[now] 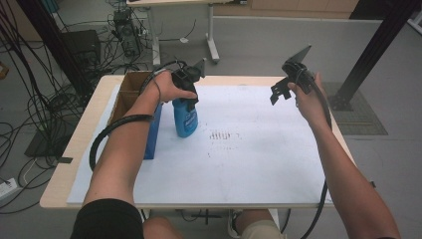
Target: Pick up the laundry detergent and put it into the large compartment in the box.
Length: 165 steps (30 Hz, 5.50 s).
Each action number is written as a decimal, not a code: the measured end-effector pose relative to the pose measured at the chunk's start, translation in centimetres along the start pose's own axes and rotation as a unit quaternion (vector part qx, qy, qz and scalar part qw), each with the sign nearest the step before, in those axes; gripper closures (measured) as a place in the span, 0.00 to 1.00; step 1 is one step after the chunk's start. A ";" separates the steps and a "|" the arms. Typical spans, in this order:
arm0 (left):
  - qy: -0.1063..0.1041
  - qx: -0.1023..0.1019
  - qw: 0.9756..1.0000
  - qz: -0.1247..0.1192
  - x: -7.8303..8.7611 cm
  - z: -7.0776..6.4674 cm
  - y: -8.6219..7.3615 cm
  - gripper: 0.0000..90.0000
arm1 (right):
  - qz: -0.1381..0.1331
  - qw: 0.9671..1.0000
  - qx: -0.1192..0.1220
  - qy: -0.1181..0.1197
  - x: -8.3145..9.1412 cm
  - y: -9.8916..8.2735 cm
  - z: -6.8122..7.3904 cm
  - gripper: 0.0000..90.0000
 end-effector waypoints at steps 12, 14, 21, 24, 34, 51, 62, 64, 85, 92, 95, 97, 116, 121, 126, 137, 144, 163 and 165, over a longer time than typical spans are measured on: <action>-0.003 0.003 1.000 -0.002 0.0 0.1 -0.1 0.40 | 0.000 1.000 -0.001 -0.001 -0.1 0.0 0.0 0.07; -0.002 0.003 1.000 -0.001 0.1 0.1 -0.1 0.40 | 0.001 1.000 -0.001 0.000 -0.1 0.0 0.0 0.07; -0.002 0.003 1.000 -0.001 0.1 0.1 0.0 0.40 | 0.003 1.000 -0.003 -0.001 -0.2 0.0 0.0 0.07; -0.002 0.003 1.000 -0.001 0.1 0.1 0.0 0.40 | 0.003 1.000 -0.002 -0.001 -0.3 0.0 0.0 0.07; -0.002 0.003 1.000 -0.002 0.1 0.1 -0.1 0.40 | 0.003 1.000 -0.002 0.000 -0.3 0.0 0.0 0.07; -0.002 0.001 1.000 -0.001 0.1 0.1 0.0 0.40 | 0.005 1.000 -0.002 -0.001 -0.5 0.1 0.0 0.07; -0.001 -0.001 1.000 -0.002 0.1 0.0 0.0 0.41 | 0.007 1.000 0.000 -0.002 -0.7 0.2 0.2 0.07; -0.001 -0.001 1.000 -0.002 0.1 0.0 0.0 0.41 | 0.007 1.000 0.000 -0.002 -0.6 0.2 0.2 0.07; -0.001 -0.002 1.000 -0.002 0.1 0.0 -0.1 0.41 | 0.006 1.000 0.000 -0.002 -0.7 0.1 0.2 0.07; 0.000 -0.006 1.000 0.002 0.1 -0.1 0.1 0.41 | 0.008 1.000 -0.002 -0.001 -0.9 0.1 0.1 0.07; 0.000 -0.006 1.000 0.001 0.1 -0.1 0.0 0.41 | 0.008 1.000 -0.003 -0.001 -0.9 0.1 0.0 0.07; 0.000 -0.004 1.000 0.000 0.1 -0.1 0.0 0.41 | 0.007 1.000 -0.003 -0.001 -0.9 0.1 0.0 0.07; 0.001 -0.003 1.000 -0.002 0.1 -0.2 -0.1 0.41 | 0.010 1.000 -0.003 -0.001 -1.0 0.1 0.1 0.07; 0.003 -0.003 1.000 -0.001 0.1 -0.3 0.0 0.41 | 0.009 1.000 -0.001 -0.002 -1.0 0.1 0.2 0.07; 0.005 -0.004 1.000 0.001 0.2 -0.5 0.0 0.41 | 0.009 1.000 -0.001 -0.002 -1.1 0.1 0.3 0.07; 0.005 0.004 1.000 0.004 1.2 -0.4 -0.3 0.41 | 0.009 1.000 -0.003 0.000 -1.0 0.1 0.1 0.07; 0.003 0.014 1.000 -0.002 3.8 -0.6 -0.6 0.41 | 0.011 1.000 -0.003 0.001 -1.0 -0.1 0.1 0.07; 0.026 0.101 0.994 -0.014 17.0 -0.4 -1.4 0.41 | 0.009 1.000 0.003 0.007 -0.5 -0.5 0.6 0.07; 0.032 0.113 0.993 -0.019 18.5 -0.2 -1.9 0.41 | 0.007 1.000 0.006 0.008 -0.4 -0.5 0.7 0.07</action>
Point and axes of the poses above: each handheld gripper's, and its own axes: x roughly backward along the jaws, y roughly out of its top, z roughly to its left, the point moved 10 cm from there along -x, roughly forward along the jaws, and after that the axes turned 2 degrees about -x, right-handed, at the moved point
